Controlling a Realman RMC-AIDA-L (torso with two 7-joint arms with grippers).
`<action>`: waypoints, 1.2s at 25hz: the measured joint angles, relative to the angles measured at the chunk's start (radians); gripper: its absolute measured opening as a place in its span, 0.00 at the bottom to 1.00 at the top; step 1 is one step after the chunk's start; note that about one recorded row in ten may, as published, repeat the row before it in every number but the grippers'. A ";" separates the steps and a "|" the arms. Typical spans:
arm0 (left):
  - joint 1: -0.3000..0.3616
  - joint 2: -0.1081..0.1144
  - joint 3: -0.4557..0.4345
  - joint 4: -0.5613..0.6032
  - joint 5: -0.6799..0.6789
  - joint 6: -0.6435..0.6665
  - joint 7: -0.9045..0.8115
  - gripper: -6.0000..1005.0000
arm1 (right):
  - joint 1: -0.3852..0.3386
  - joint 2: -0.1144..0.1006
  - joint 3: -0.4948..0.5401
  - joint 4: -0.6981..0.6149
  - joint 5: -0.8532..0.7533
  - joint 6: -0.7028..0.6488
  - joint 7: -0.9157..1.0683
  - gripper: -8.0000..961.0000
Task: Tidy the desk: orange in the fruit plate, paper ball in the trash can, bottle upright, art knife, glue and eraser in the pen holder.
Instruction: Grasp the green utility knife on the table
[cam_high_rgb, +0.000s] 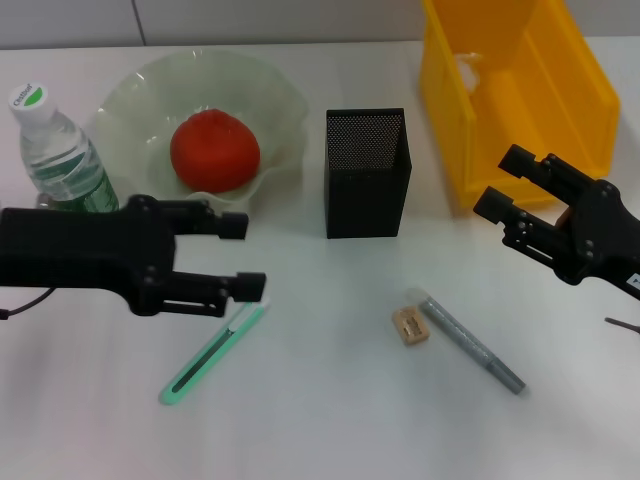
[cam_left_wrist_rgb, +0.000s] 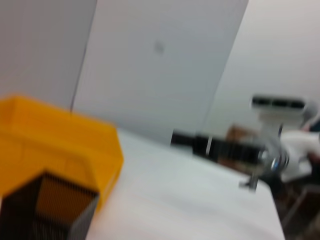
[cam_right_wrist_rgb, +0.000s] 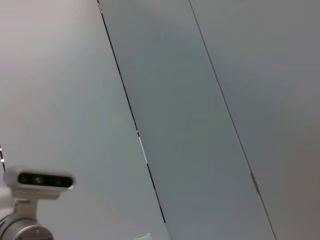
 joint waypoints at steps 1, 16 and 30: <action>0.000 0.000 0.096 0.124 0.079 -0.058 -0.173 0.78 | 0.002 0.000 0.000 0.002 0.000 0.001 0.001 0.76; -0.102 -0.007 0.582 0.388 0.605 -0.195 -0.758 0.76 | 0.036 0.000 -0.008 0.053 0.000 0.061 0.003 0.76; -0.142 -0.010 0.796 0.373 0.665 -0.290 -0.900 0.74 | 0.041 0.001 -0.007 0.063 0.000 0.067 -0.006 0.76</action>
